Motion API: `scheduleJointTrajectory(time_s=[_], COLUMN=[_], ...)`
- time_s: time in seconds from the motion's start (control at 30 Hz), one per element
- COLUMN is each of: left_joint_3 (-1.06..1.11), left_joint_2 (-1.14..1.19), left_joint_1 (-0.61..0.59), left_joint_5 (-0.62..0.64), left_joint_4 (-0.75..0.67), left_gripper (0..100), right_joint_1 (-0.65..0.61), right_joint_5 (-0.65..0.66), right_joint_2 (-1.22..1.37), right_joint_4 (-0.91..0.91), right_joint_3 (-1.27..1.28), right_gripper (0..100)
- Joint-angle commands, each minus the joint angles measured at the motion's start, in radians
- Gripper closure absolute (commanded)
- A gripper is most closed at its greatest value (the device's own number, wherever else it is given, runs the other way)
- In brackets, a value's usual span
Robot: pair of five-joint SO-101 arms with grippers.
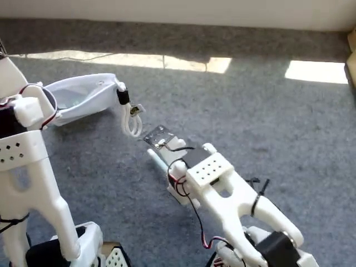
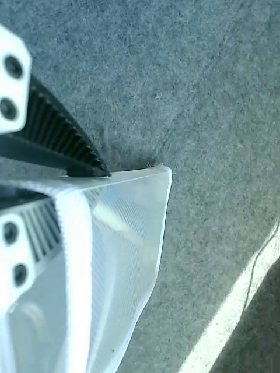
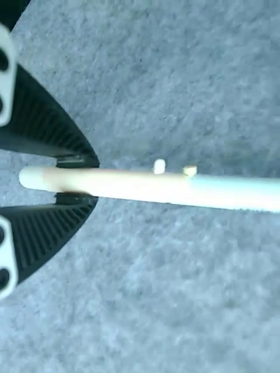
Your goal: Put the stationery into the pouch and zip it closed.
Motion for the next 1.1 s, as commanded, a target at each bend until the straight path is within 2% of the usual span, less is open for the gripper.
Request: scheduleJointTrajectory(time_s=[0.0, 0.2, 0.43, 0.63, 0.9, 1.07], left_joint_3=[-0.036, -0.045, -0.041, -0.033, -0.033, -0.033], left_joint_2=[-0.025, -0.027, -0.027, -0.022, -0.025, -0.025], left_joint_1=[0.073, 0.154, 0.254, 0.248, 0.153, 0.139], left_joint_5=[-0.006, -0.040, -0.051, -0.052, -0.049, -0.048], left_joint_4=[0.014, 0.075, 0.078, 0.077, 0.072, 0.072], left_gripper=[99, 99, 99, 99, 99, 99], right_joint_1=[0.097, 0.139, 0.143, 0.134, 0.016, 0.005], right_joint_5=[0.009, 0.005, 0.003, -0.071, -0.080, -0.080], right_joint_2=[-0.189, -0.348, -0.369, -0.369, -0.367, -0.366], right_joint_4=[0.024, 0.027, 0.030, 0.008, -0.163, -0.298], right_joint_3=[0.081, 0.174, 0.183, 0.174, 0.145, 0.143], right_gripper=[96.8, 95.7, 82.2, 82.1, 82.1, 82.1])
